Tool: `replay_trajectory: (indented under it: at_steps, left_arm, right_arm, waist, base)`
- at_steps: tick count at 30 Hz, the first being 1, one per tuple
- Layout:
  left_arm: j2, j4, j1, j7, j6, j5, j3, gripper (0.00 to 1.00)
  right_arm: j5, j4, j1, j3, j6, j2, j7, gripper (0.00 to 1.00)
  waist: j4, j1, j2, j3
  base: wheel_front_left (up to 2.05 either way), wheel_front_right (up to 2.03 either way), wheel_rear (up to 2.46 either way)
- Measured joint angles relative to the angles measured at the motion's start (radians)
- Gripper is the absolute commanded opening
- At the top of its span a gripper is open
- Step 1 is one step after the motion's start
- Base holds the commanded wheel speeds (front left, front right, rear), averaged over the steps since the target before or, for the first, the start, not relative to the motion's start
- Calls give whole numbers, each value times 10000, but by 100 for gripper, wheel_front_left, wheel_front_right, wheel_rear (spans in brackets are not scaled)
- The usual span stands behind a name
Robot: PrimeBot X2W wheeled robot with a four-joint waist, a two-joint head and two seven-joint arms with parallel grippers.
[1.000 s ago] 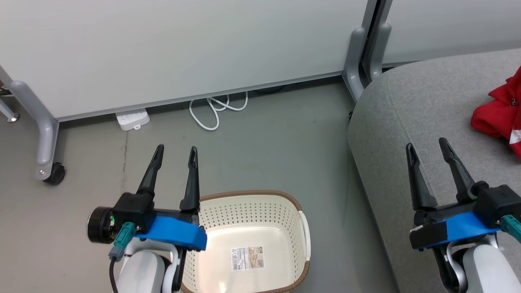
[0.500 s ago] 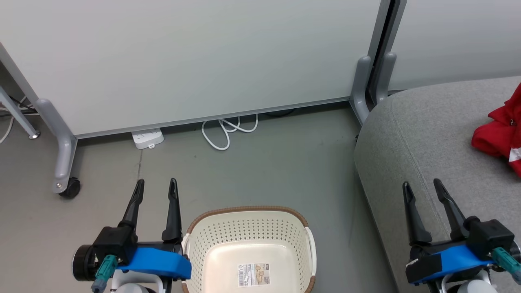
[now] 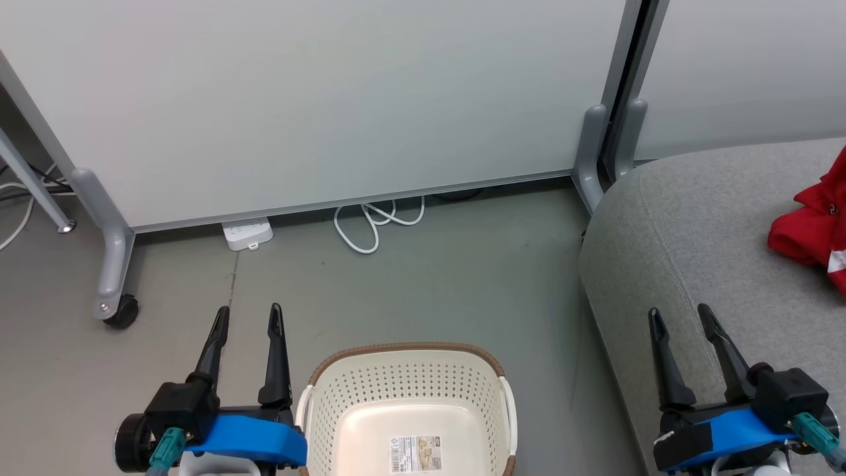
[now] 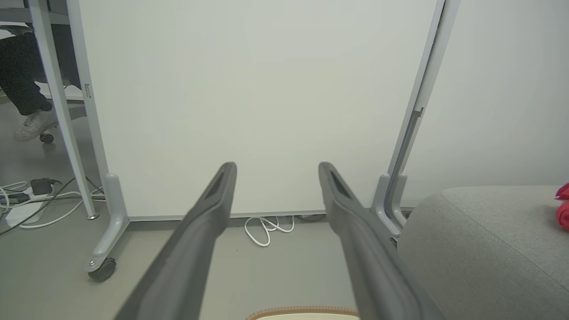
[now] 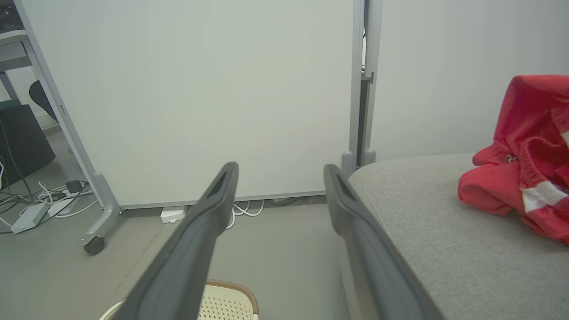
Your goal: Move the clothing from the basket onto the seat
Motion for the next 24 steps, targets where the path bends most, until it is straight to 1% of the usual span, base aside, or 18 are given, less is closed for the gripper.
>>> replay_trajectory:
  at_steps: [15,16,22,24]
  left_arm:
    - [-2,10,47,0,19,17,12,100]
    - [-2,15,47,0,33,17,10,0]
    - [-2,512,442,79,17,-79,-19,0]
    - [-2,556,482,171,2,-407,4,0]
  right_arm:
    - [-19,-4,28,-19,0,61,0,100]
    - [-19,0,28,-17,0,61,0,0]
    - [42,510,222,-10,0,82,67,0]
    - [353,583,238,-40,0,90,178,0]
  waist:
    - [38,1,0,-84]
    - [36,1,-1,-85]
    - [35,1,-1,-88]
    - [30,1,0,-88]
  base:
    - [0,0,0]
    - [0,0,0]
    - [0,0,0]
    - [0,0,0]
